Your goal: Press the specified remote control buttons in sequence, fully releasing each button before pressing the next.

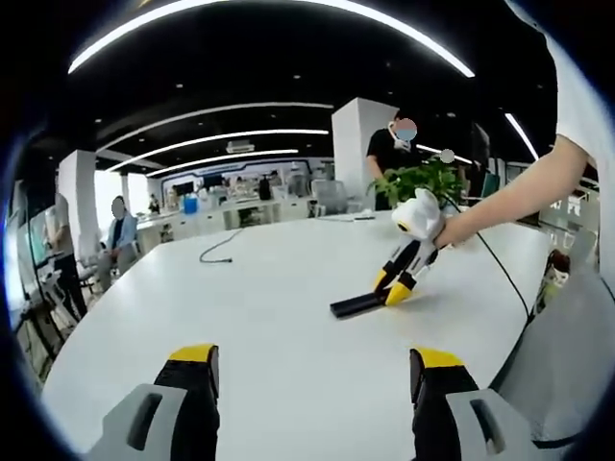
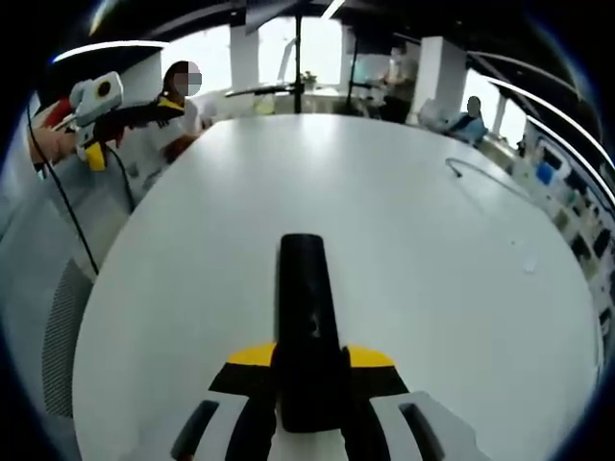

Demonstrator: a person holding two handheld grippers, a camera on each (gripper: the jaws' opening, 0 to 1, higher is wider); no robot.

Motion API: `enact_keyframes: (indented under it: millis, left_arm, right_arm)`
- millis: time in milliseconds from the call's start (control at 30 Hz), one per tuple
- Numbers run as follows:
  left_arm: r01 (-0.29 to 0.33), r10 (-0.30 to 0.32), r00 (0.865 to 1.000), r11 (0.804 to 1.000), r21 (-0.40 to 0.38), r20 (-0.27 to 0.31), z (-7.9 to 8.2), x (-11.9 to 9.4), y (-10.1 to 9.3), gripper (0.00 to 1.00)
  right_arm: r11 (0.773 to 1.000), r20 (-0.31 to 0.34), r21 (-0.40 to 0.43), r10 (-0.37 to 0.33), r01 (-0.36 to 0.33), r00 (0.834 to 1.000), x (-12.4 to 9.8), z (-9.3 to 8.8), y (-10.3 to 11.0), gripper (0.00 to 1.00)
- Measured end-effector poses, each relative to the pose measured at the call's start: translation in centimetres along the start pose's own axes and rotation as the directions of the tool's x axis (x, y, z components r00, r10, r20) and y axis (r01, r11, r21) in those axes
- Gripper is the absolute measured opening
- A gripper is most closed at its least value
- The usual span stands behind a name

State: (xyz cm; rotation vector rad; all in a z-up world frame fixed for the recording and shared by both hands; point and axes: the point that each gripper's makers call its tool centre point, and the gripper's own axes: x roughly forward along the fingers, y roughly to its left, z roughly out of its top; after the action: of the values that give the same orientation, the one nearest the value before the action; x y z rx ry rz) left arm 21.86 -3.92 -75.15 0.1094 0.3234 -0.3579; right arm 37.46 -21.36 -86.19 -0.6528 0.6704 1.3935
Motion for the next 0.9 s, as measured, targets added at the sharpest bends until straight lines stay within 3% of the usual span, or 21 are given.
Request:
enact_keyframes:
  millis: [200,300,367,467,500,533,567,667,733,800,900]
  left_arm:
    - [-0.01,0.01,1.0,1.0,-0.008,0.009,0.1,-0.1,0.2,0.85]
    - [-0.017,0.017,1.0,1.0,-0.019,0.011,0.1,-0.2,0.4,0.85]
    - [-0.021,0.021,1.0,0.999,-0.025,0.016,0.2,-0.2,0.5,0.85]
    - [-0.023,0.024,1.0,0.999,-0.032,0.018,0.2,-0.3,0.6,0.85]
    - [-0.023,0.024,1.0,0.999,-0.033,0.018,0.2,-0.3,0.6,0.85]
    - [-0.023,0.024,1.0,0.999,-0.033,0.017,0.2,-0.3,0.6,0.85]
    - [-0.024,0.025,1.0,0.999,-0.033,0.016,0.2,-0.3,0.6,0.85]
    - [-0.023,0.024,1.0,0.999,-0.037,0.018,0.2,-0.3,0.6,0.85]
    - [-0.022,0.022,1.0,0.999,-0.039,0.019,0.2,-0.3,0.5,0.85]
    - [-0.02,0.021,1.0,0.999,-0.042,0.018,0.2,-0.3,0.5,0.85]
    - [-0.02,0.021,1.0,0.999,-0.042,0.019,0.2,-0.3,0.5,0.85]
  right_arm:
    - [1.0,-0.01,-0.001,0.0,0.0,1.0,0.2,0.0,0.0,0.23]
    - [0.999,-0.01,-0.025,-0.036,0.036,0.999,0.1,0.0,-0.6,0.3]
    - [0.999,-0.001,0.017,-0.038,0.038,0.999,0.2,0.0,-0.6,0.32]
    - [0.991,0.061,0.117,-0.076,0.069,0.995,0.2,0.5,-0.8,0.38]
    - [0.986,0.089,0.133,-0.111,0.098,0.99,0.0,0.8,-1.3,0.42]
    - [0.978,0.151,0.147,-0.169,0.147,0.974,-0.4,1.6,-2.0,0.47]
    - [0.974,0.168,0.162,-0.183,0.156,0.969,-0.6,1.8,-2.1,0.51]
    - [0.934,0.258,0.308,-0.266,0.182,0.929,-1.8,2.9,-2.8,0.64]
    - [0.92,0.282,0.34,-0.297,0.194,0.912,-2.4,3.2,-3.0,0.71]
    - [0.908,0.255,0.334,-0.347,0.255,0.903,-3.0,2.6,-3.2,0.78]
    - [0.89,0.307,0.379,-0.379,0.253,0.873,-3.8,3.3,-3.0,0.82]
